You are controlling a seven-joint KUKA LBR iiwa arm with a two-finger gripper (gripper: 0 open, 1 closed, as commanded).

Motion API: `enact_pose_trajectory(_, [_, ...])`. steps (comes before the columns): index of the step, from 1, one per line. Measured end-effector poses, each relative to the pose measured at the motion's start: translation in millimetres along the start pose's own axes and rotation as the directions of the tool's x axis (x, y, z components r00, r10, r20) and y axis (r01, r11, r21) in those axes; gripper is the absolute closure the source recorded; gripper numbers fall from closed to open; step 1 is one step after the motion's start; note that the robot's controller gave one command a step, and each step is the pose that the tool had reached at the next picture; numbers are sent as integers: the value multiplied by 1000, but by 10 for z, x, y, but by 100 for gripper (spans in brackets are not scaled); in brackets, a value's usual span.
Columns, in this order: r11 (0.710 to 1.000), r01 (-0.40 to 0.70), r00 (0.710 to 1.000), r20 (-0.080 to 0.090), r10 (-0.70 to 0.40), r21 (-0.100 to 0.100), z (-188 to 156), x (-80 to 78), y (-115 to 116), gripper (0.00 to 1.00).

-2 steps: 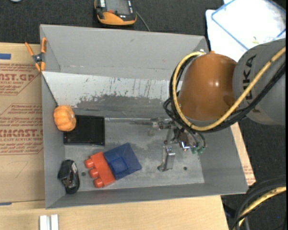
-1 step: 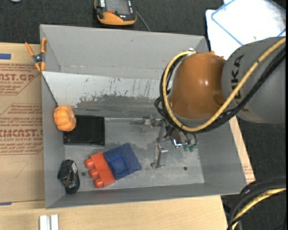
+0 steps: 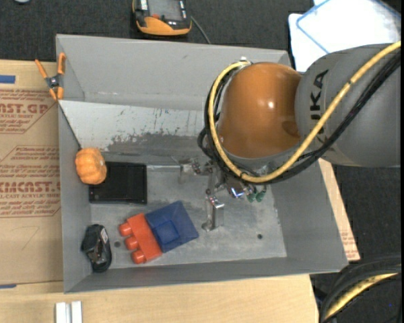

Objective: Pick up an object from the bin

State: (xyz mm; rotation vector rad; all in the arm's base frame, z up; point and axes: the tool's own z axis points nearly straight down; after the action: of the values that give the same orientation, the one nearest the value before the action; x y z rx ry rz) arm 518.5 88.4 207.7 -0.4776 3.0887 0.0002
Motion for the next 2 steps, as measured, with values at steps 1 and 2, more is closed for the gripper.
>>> enact_pose_trajectory(1, [999, 53, 999, 1, -53, -1, 837, 243, 97, 0])
enact_pose_trajectory(2, [993, 116, 993, 4, -116, 0, 951, 181, 120, 0])
